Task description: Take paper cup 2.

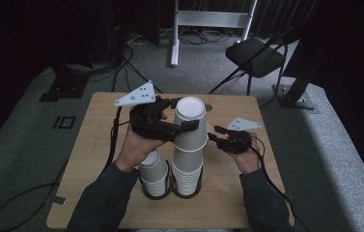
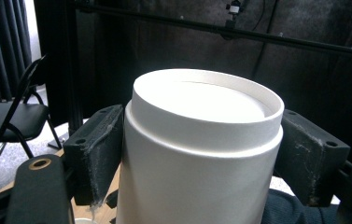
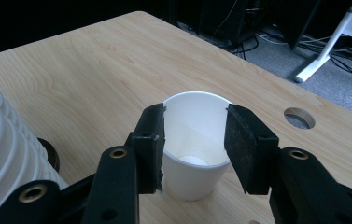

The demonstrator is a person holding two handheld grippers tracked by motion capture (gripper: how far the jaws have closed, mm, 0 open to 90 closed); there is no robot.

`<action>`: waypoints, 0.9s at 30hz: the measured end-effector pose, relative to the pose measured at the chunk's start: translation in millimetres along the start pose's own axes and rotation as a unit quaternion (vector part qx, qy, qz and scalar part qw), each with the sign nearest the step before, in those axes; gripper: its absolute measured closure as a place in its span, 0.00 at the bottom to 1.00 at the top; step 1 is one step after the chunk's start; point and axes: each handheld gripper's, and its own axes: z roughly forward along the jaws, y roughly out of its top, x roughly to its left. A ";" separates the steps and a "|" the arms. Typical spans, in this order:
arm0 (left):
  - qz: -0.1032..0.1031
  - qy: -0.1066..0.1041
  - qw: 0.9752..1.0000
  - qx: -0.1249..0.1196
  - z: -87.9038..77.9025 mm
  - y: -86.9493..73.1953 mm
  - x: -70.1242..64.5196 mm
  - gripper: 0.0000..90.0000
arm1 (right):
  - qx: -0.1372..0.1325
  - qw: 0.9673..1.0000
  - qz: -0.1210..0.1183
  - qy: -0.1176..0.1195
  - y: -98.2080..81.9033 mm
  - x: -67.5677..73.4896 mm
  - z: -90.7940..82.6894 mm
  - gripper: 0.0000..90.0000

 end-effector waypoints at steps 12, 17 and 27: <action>-0.005 0.005 1.000 -0.018 -6.0 7.5 6.6 0.25 | -0.001 1.000 0.000 -0.001 0.1 0.0 -0.1 0.64; -0.004 0.014 1.000 -0.018 -6.8 9.1 10.5 0.25 | -0.002 1.000 0.000 -0.001 0.4 -0.2 -0.4 0.64; -0.011 0.028 0.999 -0.020 -6.6 9.1 20.1 0.25 | -0.001 1.000 0.000 -0.001 0.3 -0.6 0.7 0.64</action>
